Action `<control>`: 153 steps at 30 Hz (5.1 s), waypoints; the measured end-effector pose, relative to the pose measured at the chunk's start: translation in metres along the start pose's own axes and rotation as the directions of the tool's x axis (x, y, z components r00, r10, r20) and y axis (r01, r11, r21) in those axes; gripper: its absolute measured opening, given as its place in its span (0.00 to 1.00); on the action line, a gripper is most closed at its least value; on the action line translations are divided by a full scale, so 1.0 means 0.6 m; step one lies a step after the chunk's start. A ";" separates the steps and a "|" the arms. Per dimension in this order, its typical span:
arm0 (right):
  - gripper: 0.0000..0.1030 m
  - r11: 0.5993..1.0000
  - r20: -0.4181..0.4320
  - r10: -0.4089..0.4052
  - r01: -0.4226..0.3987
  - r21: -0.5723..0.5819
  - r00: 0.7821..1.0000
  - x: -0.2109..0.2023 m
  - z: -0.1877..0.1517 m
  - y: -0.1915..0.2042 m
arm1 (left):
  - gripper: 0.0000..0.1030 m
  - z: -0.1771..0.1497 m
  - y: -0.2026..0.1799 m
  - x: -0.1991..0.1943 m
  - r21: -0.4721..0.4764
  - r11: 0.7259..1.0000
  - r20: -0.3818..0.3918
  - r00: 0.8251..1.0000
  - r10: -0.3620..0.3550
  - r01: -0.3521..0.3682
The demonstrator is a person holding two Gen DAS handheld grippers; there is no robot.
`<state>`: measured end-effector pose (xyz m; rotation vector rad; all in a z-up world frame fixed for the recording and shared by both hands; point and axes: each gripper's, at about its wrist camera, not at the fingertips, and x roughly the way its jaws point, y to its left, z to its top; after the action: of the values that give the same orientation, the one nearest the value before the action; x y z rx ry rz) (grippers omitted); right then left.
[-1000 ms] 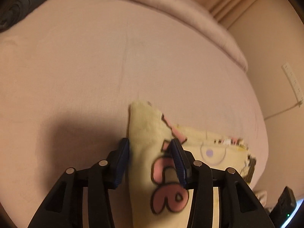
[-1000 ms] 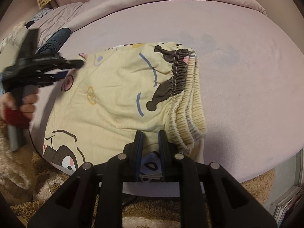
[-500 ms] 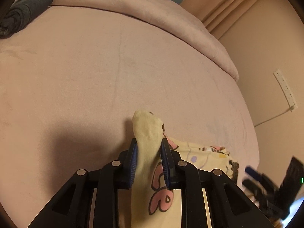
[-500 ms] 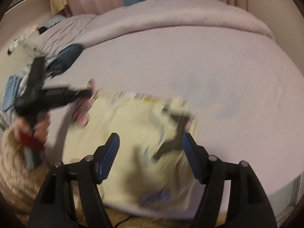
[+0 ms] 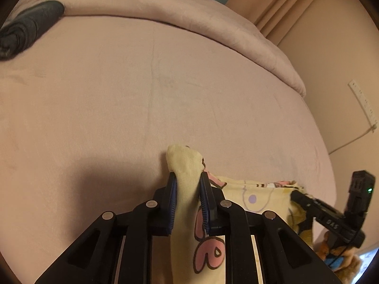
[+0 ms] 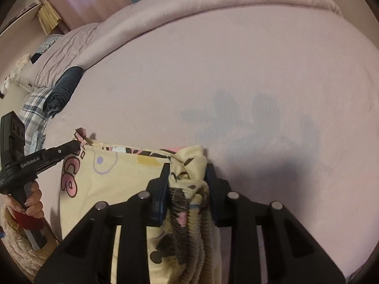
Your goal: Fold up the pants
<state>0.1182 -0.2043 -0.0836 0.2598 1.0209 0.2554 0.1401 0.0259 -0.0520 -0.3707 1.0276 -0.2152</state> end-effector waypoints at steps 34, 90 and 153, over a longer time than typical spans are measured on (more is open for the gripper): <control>0.13 0.998 0.005 -0.049 0.049 0.032 0.999 -0.116 -0.142 0.021 | 0.16 -0.229 -0.016 -0.104 0.081 0.996 -0.192 0.980 0.060 -0.045; 0.86 0.995 -0.027 0.034 -0.031 0.098 0.999 -0.042 -0.106 -0.033 | 0.53 -0.115 0.029 -0.034 -0.013 1.000 -0.143 0.989 0.024 -0.026; 0.16 0.938 0.058 0.327 -0.331 0.100 0.943 -0.063 -0.083 0.028 | 0.14 -0.122 -0.089 -0.079 0.156 0.982 -0.103 0.991 -0.087 0.103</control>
<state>0.0550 -0.1959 -0.0726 0.5346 0.9495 0.4976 0.0530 -0.0211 -0.0269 -0.2648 1.0799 -0.4027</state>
